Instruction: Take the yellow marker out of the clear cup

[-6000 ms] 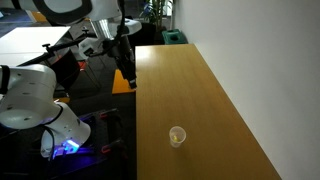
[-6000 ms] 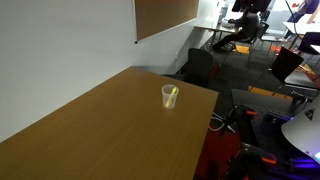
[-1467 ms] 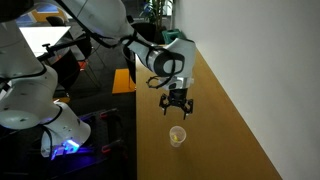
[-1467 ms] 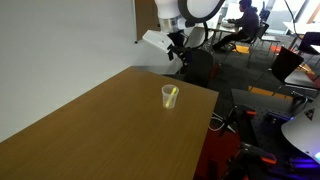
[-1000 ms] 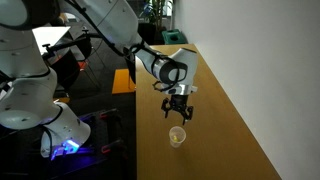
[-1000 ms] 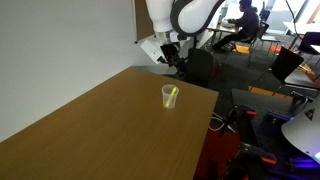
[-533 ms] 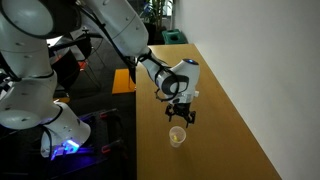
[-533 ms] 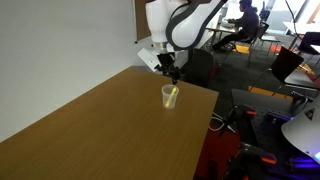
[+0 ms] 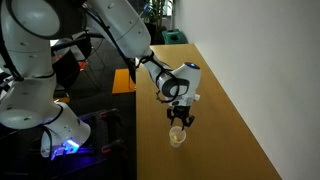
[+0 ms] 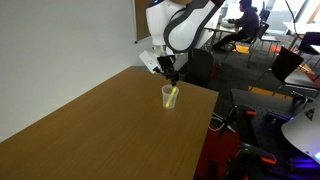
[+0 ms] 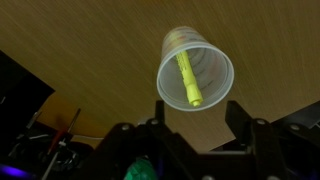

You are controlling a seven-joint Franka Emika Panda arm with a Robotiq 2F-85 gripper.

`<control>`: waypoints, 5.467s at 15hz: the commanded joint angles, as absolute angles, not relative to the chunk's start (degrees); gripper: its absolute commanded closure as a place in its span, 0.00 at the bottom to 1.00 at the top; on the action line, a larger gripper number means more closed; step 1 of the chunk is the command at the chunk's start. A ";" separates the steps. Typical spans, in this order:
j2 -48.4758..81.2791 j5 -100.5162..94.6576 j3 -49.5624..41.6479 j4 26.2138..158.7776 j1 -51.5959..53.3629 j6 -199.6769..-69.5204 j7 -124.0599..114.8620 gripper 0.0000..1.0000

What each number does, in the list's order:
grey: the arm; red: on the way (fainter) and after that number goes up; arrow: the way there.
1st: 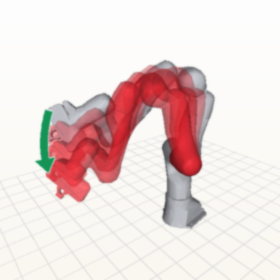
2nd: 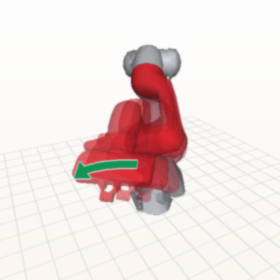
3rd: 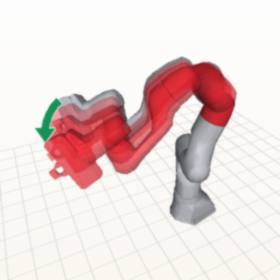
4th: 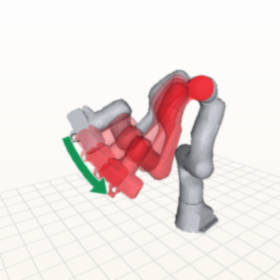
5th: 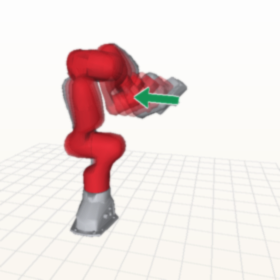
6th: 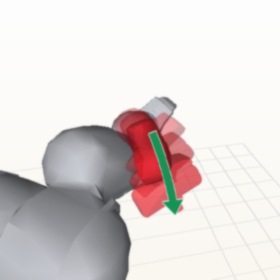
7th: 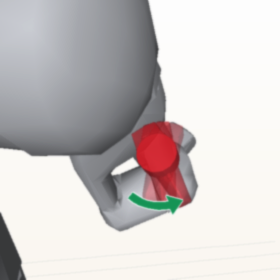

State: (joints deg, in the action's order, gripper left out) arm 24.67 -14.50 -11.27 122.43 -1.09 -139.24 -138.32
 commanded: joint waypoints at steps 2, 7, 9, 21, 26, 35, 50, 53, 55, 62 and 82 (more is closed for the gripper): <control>25.20 -13.41 -12.64 120.93 0.35 -136.84 -139.20 0.35; 26.73 -12.94 -12.34 119.89 0.22 -135.66 -138.86 0.55; 27.61 -12.56 -12.23 119.46 0.03 -135.61 -138.41 0.57; 32.66 -9.16 -12.64 114.92 -0.62 -132.86 -137.83 0.52; 34.12 -8.93 -13.24 112.24 -0.71 -130.37 -137.95 0.55; 37.35 -8.64 -12.96 108.34 -0.94 -127.29 -137.42 0.55; 40.63 -7.77 -13.27 107.45 -0.68 -127.16 -137.77 0.57; 40.69 -7.93 -13.51 107.51 -0.55 -126.93 -138.06 0.55; 40.65 -8.08 -13.66 107.52 -0.48 -126.68 -138.12 0.54; 40.76 -8.35 -13.83 107.12 -0.29 -125.32 -138.34 0.74; 26.74 -14.88 -16.67 114.15 4.16 -117.94 -142.62 0.95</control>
State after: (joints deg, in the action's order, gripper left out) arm 33.66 -12.07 -15.98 109.73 2.44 -120.39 -139.82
